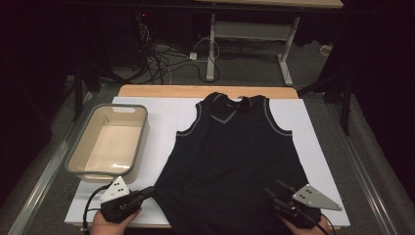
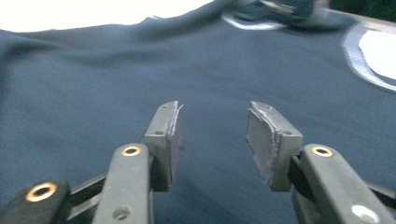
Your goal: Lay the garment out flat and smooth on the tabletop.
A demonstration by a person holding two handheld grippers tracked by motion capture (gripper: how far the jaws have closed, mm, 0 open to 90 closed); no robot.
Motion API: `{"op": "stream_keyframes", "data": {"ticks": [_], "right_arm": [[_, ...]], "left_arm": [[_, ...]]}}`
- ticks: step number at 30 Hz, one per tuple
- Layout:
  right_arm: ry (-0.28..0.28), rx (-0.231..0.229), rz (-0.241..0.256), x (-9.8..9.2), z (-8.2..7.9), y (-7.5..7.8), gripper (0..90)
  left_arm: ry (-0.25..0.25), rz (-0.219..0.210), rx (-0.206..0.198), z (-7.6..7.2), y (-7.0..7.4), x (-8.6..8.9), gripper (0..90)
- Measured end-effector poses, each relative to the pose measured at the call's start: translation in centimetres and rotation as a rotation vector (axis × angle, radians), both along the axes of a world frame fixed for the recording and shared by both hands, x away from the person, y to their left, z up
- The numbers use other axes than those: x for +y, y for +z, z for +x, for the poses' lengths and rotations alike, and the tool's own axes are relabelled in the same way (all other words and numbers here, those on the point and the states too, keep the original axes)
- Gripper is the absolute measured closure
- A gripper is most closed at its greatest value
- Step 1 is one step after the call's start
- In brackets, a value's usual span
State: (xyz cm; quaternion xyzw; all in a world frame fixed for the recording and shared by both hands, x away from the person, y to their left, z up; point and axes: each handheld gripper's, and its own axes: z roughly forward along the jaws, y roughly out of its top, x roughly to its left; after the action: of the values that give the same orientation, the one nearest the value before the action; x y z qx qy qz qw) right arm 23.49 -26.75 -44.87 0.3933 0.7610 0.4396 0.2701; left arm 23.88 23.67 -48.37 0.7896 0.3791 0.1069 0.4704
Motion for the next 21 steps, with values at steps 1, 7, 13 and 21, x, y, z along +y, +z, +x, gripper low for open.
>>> {"op": "stream_keyframes", "data": {"ticks": [1,7,13,21], "right_arm": [[-0.032,0.000,-0.010,-1.0,0.0,-0.1,53.6],[-0.210,0.038,0.015,-7.0,-0.5,-0.9,53.2],[-0.214,0.096,0.097,-8.9,-1.7,-1.5,52.9],[-0.183,0.104,-0.026,-7.4,-2.1,-2.5,87.0]], "left_arm": [[-0.005,0.001,0.005,0.1,-0.1,0.0,85.3],[-0.046,-0.014,0.005,0.9,-0.4,-1.0,79.5],[-0.073,-0.023,0.001,2.0,-0.4,-2.3,63.4],[-0.084,-0.015,0.000,2.7,-0.3,-3.4,54.2]]}}
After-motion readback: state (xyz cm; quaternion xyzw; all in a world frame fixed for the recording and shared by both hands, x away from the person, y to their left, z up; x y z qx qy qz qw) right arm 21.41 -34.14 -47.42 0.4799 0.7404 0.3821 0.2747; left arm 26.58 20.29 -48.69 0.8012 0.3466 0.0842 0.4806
